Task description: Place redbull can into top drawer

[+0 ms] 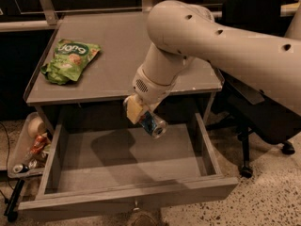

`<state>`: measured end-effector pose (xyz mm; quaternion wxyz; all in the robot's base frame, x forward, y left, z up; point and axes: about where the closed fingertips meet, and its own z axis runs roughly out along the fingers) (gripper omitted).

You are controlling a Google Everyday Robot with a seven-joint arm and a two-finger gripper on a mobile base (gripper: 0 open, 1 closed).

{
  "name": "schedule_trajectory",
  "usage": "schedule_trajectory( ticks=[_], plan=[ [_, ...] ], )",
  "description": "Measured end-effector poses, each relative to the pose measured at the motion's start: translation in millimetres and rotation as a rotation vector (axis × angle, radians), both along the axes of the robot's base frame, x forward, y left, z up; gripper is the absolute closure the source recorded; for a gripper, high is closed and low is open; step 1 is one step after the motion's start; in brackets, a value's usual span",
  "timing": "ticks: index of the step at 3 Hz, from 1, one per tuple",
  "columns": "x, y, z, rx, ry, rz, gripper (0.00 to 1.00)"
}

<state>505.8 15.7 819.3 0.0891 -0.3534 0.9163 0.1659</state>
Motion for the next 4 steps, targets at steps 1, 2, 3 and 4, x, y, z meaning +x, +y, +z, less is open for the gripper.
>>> schedule_trajectory(
  ticks=[1,2,3,4],
  plan=[
    [-16,7,-38,0.033,0.06,-0.018,1.0],
    [-32,14,-99,0.065,0.128,-0.077,1.0],
    [-32,19,-143,0.08,0.149,-0.121,1.0],
    [-17,28,-174,0.095,0.145,-0.16,1.0]
  ],
)
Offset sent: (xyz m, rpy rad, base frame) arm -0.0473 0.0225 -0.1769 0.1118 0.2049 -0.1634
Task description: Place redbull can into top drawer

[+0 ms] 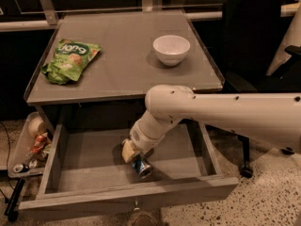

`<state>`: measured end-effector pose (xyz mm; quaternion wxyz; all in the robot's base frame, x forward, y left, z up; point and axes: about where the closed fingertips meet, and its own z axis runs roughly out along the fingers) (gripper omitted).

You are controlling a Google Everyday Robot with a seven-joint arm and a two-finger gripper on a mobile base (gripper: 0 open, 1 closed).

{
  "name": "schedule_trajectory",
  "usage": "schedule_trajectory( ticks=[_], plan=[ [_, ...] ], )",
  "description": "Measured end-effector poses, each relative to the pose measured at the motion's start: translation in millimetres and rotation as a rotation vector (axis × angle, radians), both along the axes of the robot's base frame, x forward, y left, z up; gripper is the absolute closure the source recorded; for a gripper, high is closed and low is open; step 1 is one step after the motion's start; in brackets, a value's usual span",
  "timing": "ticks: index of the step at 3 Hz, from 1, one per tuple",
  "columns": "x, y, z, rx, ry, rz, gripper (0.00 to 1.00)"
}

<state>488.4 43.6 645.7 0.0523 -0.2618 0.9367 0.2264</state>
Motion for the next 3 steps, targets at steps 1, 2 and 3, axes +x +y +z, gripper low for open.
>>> schedule_trajectory(
  ticks=[1,2,3],
  plan=[
    [28,8,-16,-0.006,-0.034,-0.014,1.0],
    [47,16,-31,-0.008,-0.044,-0.022,1.0],
    [47,16,-32,-0.008,-0.043,-0.021,0.82]
  ],
)
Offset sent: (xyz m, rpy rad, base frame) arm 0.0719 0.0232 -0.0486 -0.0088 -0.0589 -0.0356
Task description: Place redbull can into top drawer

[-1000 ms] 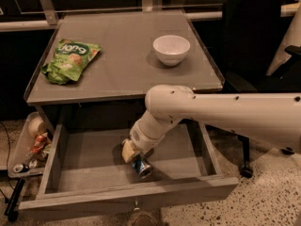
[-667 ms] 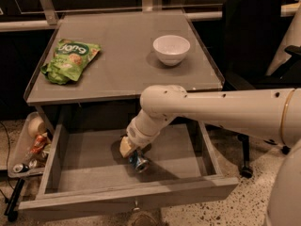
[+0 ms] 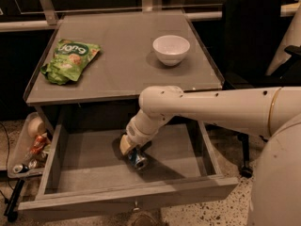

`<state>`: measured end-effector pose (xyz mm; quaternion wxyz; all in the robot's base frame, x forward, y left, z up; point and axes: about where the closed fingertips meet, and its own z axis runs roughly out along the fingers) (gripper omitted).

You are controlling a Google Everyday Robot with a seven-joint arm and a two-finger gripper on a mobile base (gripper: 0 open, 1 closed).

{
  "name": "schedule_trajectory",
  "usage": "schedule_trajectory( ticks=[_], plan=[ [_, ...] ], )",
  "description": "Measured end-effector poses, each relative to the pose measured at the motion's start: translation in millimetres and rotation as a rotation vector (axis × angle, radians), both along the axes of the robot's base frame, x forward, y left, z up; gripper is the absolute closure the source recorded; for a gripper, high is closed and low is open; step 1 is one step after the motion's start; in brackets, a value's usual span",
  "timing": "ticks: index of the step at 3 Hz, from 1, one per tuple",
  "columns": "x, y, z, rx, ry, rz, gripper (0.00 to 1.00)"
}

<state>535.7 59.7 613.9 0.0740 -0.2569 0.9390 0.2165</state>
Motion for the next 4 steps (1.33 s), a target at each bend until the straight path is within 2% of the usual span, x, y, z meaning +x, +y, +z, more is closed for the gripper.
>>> schedule_trajectory(
  ticks=[3,4],
  plan=[
    [-0.1,0.1,-0.1,0.0,0.0,0.0,0.12],
    [-0.1,0.1,-0.1,0.0,0.0,0.0,0.0]
  ],
)
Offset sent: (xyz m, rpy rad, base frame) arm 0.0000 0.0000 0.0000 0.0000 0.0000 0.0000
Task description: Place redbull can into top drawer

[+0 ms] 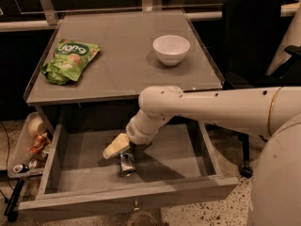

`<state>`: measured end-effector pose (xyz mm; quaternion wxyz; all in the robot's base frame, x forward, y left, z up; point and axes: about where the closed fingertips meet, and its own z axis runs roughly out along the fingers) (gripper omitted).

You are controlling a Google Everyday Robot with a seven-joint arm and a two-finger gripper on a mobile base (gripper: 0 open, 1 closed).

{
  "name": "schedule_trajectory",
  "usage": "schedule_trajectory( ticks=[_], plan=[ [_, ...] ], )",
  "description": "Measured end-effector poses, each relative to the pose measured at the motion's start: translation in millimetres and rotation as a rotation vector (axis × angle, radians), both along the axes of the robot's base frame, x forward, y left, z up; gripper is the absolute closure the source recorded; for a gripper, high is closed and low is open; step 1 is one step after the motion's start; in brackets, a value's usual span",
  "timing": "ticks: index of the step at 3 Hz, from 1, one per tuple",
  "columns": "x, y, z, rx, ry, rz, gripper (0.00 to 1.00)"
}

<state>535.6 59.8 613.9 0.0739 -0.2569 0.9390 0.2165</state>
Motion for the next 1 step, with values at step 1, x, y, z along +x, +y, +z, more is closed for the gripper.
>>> schedule_trajectory(
  ticks=[1],
  plan=[
    [0.0,0.0,0.0,0.0,0.0,0.0,0.0]
  ],
)
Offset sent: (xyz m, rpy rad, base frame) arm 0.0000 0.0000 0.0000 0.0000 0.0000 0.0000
